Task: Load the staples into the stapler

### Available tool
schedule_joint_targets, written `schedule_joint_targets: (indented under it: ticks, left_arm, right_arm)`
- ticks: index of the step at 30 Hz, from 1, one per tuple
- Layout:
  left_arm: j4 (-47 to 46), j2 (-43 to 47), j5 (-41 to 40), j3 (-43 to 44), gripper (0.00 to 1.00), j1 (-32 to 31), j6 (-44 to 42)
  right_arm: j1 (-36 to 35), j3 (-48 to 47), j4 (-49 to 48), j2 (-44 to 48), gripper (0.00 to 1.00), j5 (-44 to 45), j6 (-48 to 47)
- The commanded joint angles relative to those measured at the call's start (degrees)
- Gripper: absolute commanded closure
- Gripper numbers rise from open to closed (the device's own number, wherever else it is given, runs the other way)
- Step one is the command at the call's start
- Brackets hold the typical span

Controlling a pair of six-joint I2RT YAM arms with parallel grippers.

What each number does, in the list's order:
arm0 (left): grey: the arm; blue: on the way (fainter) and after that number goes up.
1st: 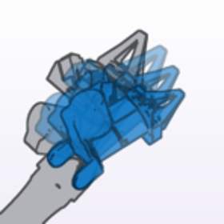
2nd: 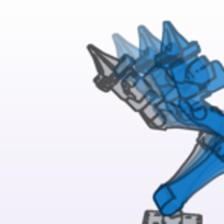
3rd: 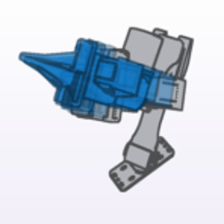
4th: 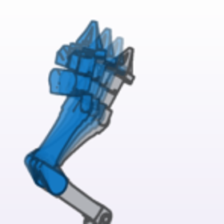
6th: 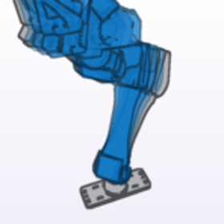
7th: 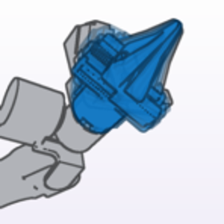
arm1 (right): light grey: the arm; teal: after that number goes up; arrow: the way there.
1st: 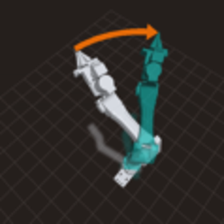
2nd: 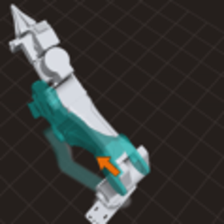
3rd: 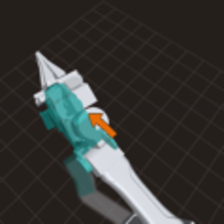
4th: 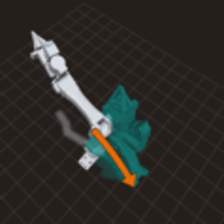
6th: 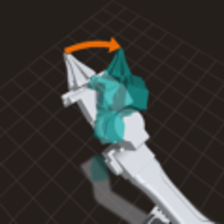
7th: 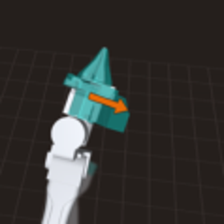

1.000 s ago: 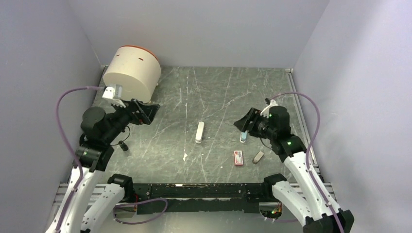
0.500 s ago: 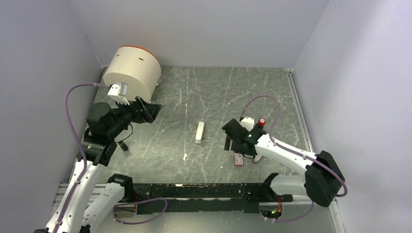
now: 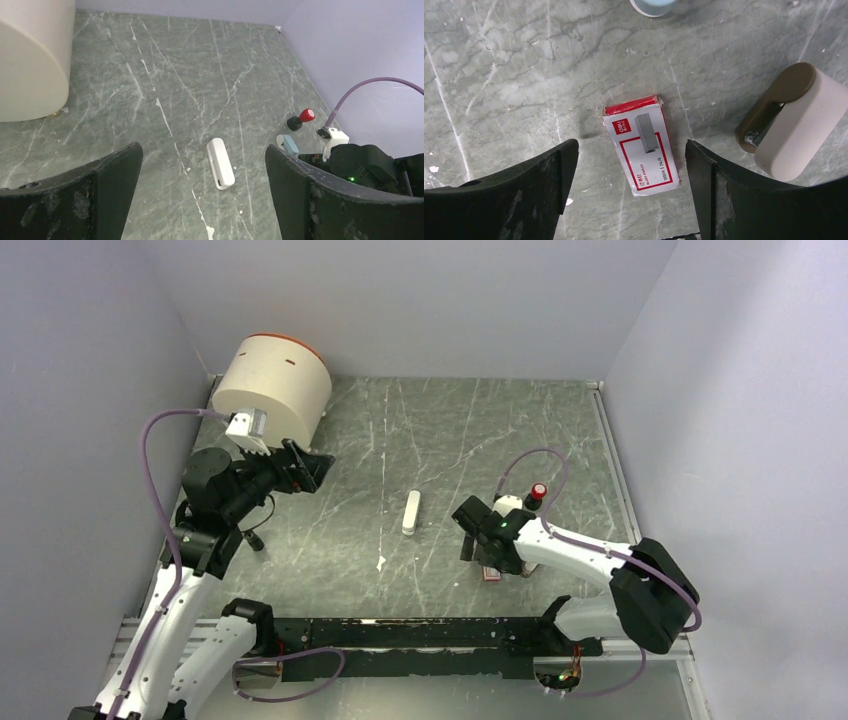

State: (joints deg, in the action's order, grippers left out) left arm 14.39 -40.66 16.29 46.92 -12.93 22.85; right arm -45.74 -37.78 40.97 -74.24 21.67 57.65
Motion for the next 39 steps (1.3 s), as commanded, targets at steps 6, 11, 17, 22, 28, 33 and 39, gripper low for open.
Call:
schedule_joint_targets:
  ticks: [6, 11, 17, 22, 28, 33, 39]
  left_arm:
    - [-0.8, -0.1, -0.7, -1.7, 0.03, 0.5, -0.9]
    - [-0.9, -0.3, -1.0, -2.9, 0.03, 0.5, 0.0]
    - [-1.1, -0.1, -1.4, -4.1, 0.03, 0.5, 1.7]
    - [-0.8, 0.0, -1.1, -5.0, 0.03, 0.6, 3.1]
    - [-1.1, -0.7, 1.0, -6.0, 0.03, 0.5, 5.7]
    - [-0.5, -1.7, 1.9, -6.4, 0.03, 0.5, 6.9]
    - [-0.2, -3.5, 2.6, -6.7, 0.03, 0.5, 8.8]
  right_arm:
    - [0.2, 2.8, -3.2, -0.7, 0.34, -2.9, 1.7]
    - [0.2, 2.9, -4.2, -1.5, 0.45, -2.5, 0.2]
    - [0.1, 1.0, -9.1, -4.0, 0.49, -2.8, -2.9]
    - [0.2, -2.9, -14.7, -9.4, 0.51, -1.9, -7.0]
    - [1.9, -9.7, -21.6, -18.5, 0.54, -0.6, -14.0]
    - [4.2, -16.1, -26.7, -25.8, 0.59, -1.0, -21.6]
    - [5.4, -25.4, -30.9, -34.2, 0.59, -3.2, -34.2]
